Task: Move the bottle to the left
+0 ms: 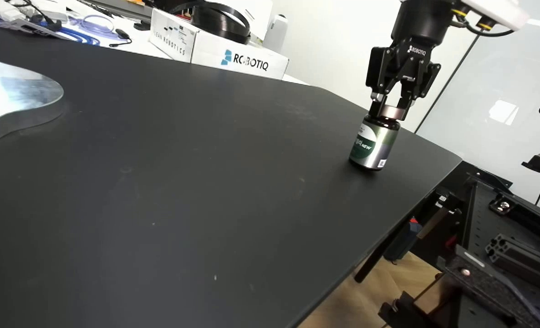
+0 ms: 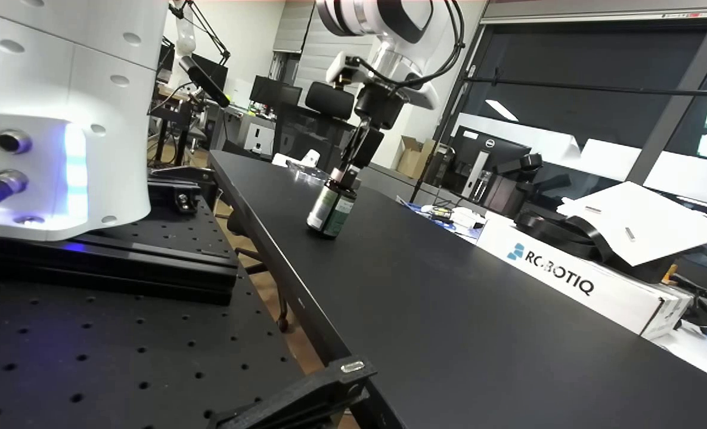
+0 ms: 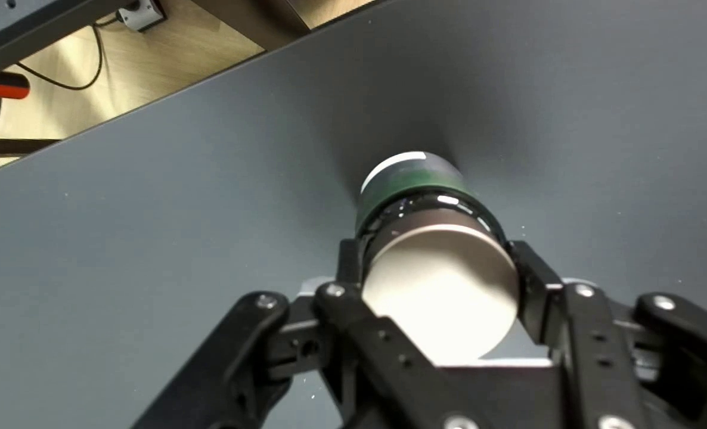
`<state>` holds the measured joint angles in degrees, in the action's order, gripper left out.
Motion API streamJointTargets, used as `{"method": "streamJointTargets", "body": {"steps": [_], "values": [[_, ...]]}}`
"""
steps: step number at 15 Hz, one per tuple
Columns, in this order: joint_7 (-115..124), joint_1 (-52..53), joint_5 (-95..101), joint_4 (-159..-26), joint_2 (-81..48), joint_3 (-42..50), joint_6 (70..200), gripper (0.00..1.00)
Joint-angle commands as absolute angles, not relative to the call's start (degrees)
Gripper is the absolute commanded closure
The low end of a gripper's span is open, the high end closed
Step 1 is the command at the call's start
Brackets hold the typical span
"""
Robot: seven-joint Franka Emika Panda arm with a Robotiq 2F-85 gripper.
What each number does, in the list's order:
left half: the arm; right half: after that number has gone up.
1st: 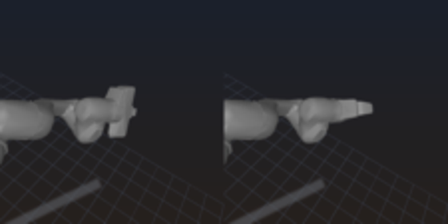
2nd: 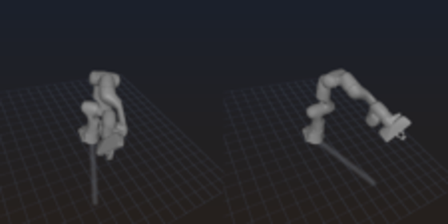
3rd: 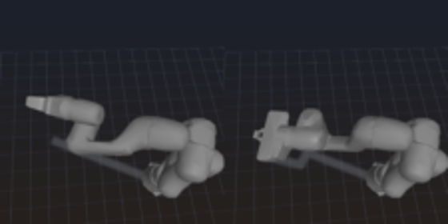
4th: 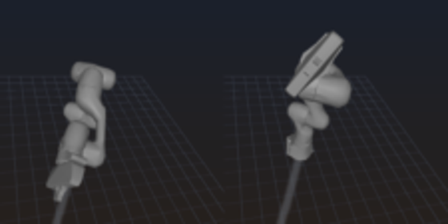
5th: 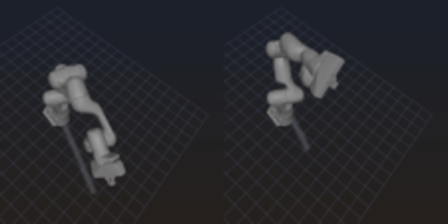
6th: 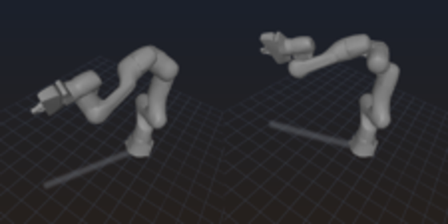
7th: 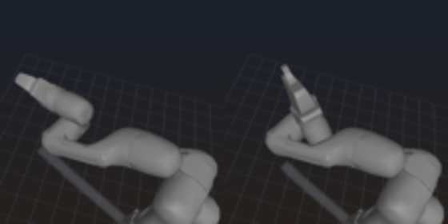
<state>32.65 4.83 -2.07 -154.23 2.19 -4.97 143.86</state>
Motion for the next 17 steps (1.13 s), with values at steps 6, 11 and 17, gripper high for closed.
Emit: {"method": "streamJointTargets", "body": {"steps": [6, 11, 17], "values": [[31.72, 4.36, -3.82, -158.66, 10.88, -5.20, 144.22, 0.02], [25.31, 4.65, -11.13, -158.68, 24.54, -4.20, 135.40, 0.00], [21.08, 3.69, -14.11, -157.00, 27.76, -3.94, 128.46, 0.00]]}}
